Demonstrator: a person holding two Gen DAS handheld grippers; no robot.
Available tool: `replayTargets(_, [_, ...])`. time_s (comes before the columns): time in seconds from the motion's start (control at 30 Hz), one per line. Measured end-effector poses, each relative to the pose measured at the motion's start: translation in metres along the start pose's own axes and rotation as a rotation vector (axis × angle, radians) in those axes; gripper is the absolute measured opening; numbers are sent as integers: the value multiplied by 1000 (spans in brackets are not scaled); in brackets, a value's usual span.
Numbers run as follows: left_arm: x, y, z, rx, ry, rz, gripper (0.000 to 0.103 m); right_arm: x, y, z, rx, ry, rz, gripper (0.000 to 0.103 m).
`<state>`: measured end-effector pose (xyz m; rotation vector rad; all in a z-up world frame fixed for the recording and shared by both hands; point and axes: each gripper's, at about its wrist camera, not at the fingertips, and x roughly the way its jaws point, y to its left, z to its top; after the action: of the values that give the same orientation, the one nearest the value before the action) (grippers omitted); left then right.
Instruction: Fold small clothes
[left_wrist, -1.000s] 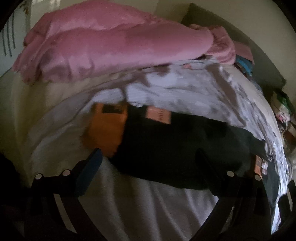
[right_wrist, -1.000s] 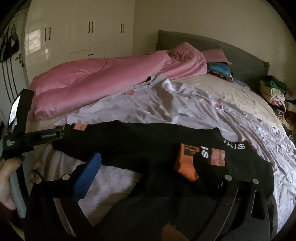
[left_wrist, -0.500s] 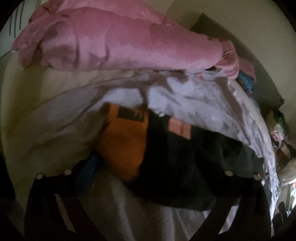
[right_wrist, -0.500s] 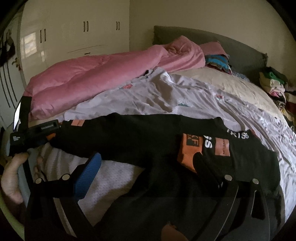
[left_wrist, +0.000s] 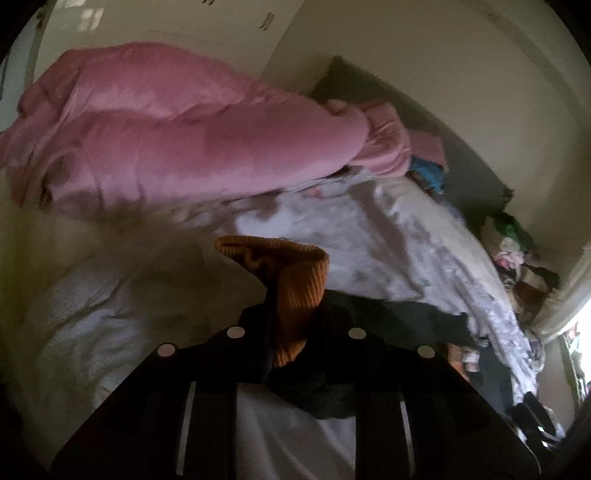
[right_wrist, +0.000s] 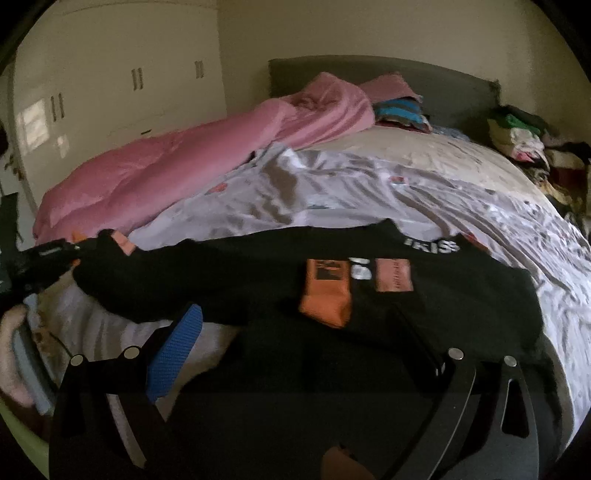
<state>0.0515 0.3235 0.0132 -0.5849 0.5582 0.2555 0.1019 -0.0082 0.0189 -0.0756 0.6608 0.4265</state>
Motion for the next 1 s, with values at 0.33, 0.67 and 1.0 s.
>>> replayTargets(0.33, [-23, -71, 6, 89, -25, -111, 11, -30, -67, -4, 146, -30, -58, 98])
replayTargets(0.67, [-32, -134, 4, 173, -30, -169, 11, -58, -119, -13, 254, -67, -97, 98])
replayTargets(1.0, [-32, -186, -7, 244, -4, -234, 10, -83, -153, -21, 321, -113, -107, 98])
